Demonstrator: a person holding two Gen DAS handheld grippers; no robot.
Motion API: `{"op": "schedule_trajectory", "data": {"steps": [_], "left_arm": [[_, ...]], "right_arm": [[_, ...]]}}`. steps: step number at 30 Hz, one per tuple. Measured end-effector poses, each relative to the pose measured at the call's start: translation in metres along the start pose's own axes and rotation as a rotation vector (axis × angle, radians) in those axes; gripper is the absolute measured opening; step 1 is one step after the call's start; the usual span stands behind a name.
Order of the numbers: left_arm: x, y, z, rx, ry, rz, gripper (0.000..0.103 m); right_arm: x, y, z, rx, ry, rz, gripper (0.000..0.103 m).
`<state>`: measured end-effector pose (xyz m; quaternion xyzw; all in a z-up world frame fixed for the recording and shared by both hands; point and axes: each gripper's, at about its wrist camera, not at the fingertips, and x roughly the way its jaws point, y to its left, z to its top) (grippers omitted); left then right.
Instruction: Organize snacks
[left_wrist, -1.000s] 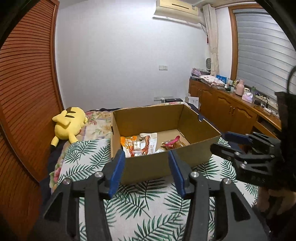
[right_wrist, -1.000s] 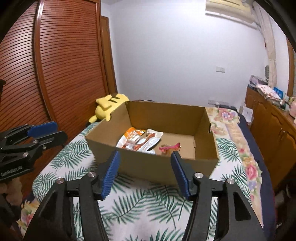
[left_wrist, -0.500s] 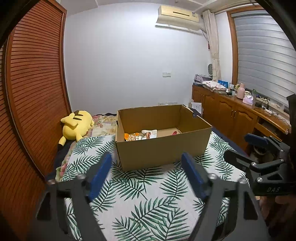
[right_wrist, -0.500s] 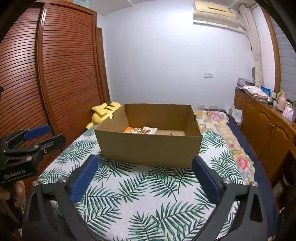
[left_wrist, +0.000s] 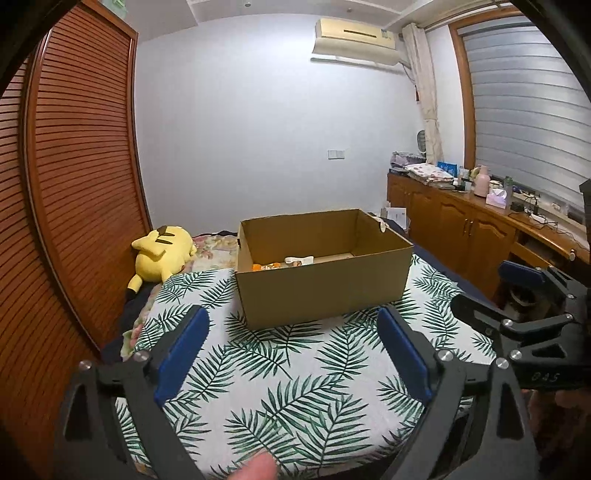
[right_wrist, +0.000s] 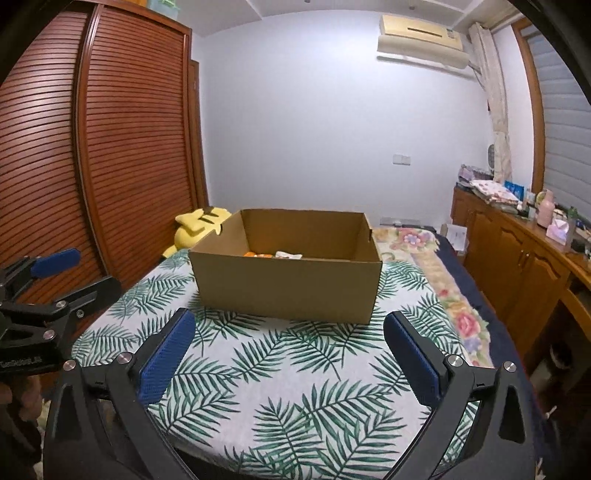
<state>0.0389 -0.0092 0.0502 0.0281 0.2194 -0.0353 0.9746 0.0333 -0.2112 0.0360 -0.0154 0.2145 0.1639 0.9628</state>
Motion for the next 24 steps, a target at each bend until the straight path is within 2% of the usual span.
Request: {"op": "schedule_trajectory", "data": {"steps": [5, 14, 24], "left_arm": [[-0.01, -0.002, -0.004, -0.014, -0.01, -0.024, 0.093], [-0.016, -0.002, -0.012, -0.031, -0.019, -0.013, 0.093], [-0.011, 0.006, -0.021, -0.049, 0.004, 0.001, 0.093]], "right_arm": [[-0.008, 0.0, -0.003, 0.003, -0.008, -0.023, 0.103], [-0.014, 0.001, -0.01, -0.002, -0.013, -0.048, 0.103], [-0.018, 0.003, -0.015, 0.007, -0.015, -0.053, 0.103]]}}
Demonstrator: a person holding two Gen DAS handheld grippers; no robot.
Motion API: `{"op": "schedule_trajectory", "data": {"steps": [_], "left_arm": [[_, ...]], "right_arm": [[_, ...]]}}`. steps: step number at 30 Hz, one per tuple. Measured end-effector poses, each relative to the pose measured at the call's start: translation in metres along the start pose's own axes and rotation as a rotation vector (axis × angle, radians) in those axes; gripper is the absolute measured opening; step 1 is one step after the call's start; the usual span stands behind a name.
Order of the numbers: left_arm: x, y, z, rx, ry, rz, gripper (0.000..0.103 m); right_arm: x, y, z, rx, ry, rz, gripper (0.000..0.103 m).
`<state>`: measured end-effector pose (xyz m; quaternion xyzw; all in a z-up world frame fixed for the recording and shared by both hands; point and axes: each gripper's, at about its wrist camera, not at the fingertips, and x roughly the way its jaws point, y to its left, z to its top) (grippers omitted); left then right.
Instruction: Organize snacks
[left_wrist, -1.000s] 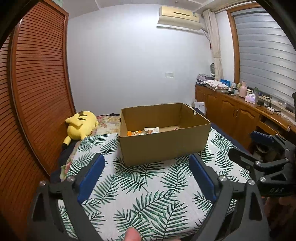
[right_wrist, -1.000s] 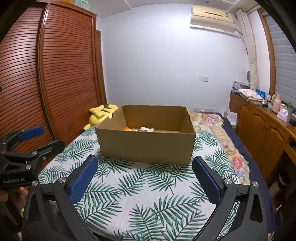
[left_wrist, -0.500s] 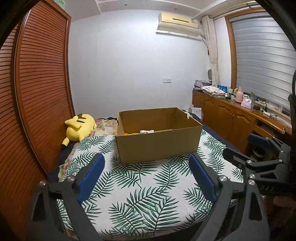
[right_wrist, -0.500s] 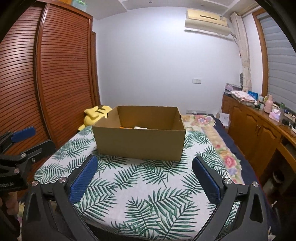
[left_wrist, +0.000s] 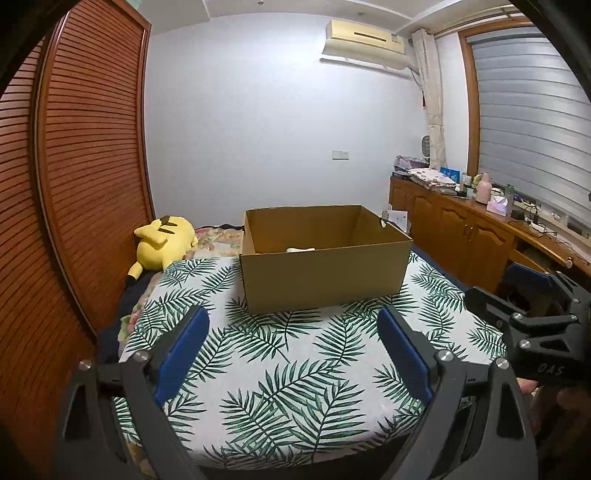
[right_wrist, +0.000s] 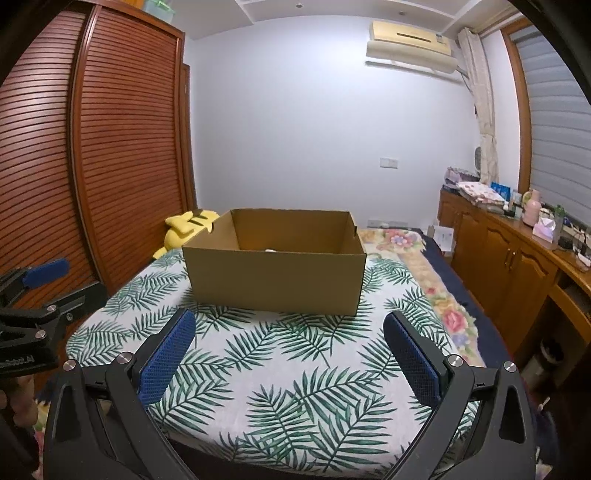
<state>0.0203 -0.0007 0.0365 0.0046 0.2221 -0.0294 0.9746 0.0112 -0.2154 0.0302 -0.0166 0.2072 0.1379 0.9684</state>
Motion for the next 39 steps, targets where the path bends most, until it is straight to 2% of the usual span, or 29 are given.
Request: {"op": "schedule_trajectory", "data": {"steps": [39], "left_arm": [[0.0004, 0.0037, -0.0024, -0.004, 0.002, 0.001, 0.094]], "right_arm": [[-0.0025, 0.0009, -0.0004, 0.005, -0.005, -0.002, 0.103]]}}
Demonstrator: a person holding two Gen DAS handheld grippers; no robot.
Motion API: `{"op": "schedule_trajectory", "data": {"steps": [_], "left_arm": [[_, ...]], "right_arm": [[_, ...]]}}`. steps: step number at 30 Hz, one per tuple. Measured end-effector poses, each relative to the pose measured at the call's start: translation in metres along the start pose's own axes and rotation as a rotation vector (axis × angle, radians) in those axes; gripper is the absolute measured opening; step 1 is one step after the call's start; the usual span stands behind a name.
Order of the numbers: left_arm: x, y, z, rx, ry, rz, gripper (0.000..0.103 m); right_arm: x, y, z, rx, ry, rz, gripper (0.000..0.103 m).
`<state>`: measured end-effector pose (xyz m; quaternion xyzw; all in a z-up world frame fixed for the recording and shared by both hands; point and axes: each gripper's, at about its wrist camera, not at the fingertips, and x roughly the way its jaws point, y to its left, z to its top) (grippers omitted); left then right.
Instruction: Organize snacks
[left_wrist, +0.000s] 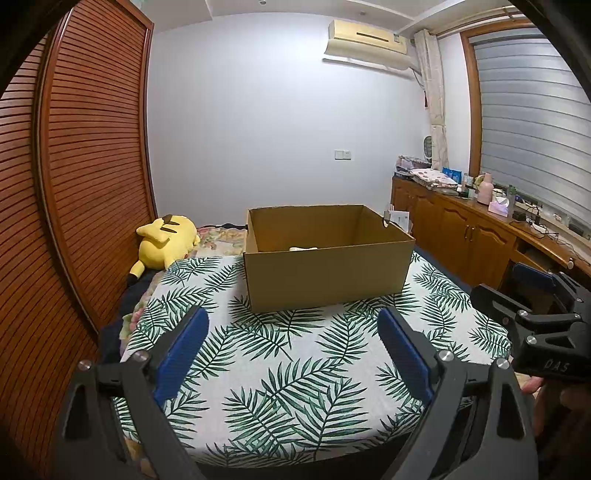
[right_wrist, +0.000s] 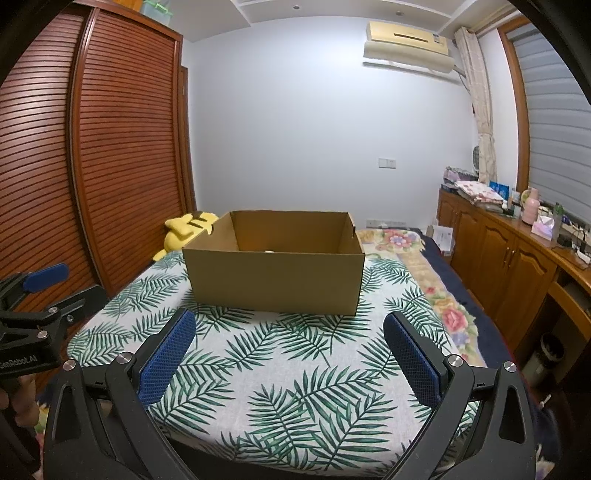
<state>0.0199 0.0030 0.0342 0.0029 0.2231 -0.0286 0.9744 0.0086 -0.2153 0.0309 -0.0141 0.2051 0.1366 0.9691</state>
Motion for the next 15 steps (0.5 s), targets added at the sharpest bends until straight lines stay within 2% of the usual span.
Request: {"op": "schedule_trajectory", "data": {"steps": [15], "left_arm": [[-0.0005, 0.0012, -0.0006, -0.002, -0.001, -0.001, 0.094]], "right_arm": [[-0.0016, 0.002, 0.0003, 0.0, -0.004, -0.008, 0.103]]}}
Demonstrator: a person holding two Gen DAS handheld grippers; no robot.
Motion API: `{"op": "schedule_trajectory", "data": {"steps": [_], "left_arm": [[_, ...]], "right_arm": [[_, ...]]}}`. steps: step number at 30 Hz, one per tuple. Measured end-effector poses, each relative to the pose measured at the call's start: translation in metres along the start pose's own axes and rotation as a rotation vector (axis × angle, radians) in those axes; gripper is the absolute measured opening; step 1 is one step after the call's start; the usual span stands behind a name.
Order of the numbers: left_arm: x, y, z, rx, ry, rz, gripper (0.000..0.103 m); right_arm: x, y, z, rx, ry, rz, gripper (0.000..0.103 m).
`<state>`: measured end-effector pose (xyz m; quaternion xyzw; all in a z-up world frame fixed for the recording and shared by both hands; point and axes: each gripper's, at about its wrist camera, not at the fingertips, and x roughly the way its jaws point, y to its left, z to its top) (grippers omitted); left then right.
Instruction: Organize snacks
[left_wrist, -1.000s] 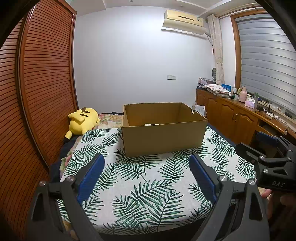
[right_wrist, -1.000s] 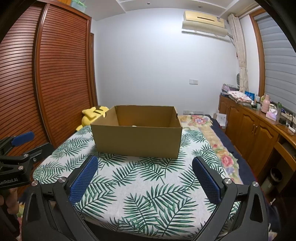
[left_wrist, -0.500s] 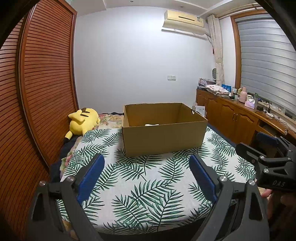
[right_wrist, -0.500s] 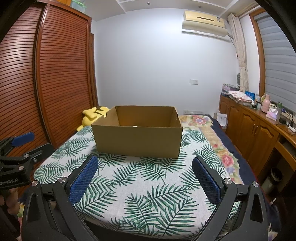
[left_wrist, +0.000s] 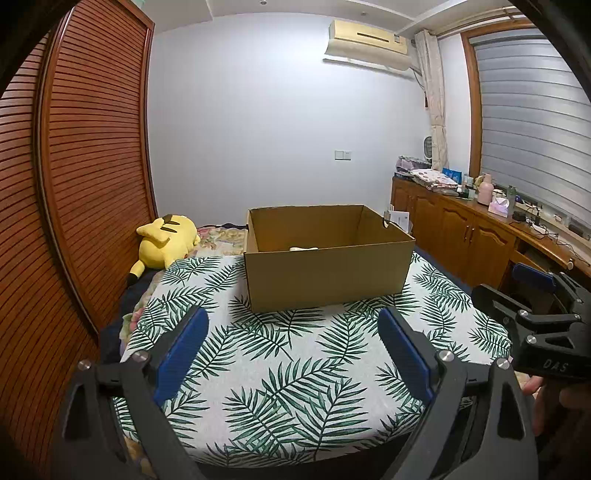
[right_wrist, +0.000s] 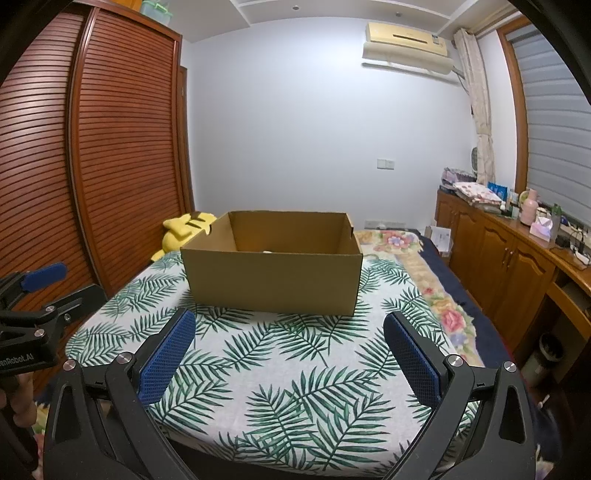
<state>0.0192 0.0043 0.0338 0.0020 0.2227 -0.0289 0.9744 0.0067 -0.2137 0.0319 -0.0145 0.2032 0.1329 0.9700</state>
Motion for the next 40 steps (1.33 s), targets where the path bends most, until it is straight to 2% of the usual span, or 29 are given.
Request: {"op": "schedule_trajectory", "data": {"steps": [40], "left_arm": [[-0.0025, 0.0022, -0.0002, -0.002, 0.001, -0.001, 0.094]], "right_arm": [[-0.0013, 0.0018, 0.0011, 0.003, -0.002, -0.003, 0.103]]}}
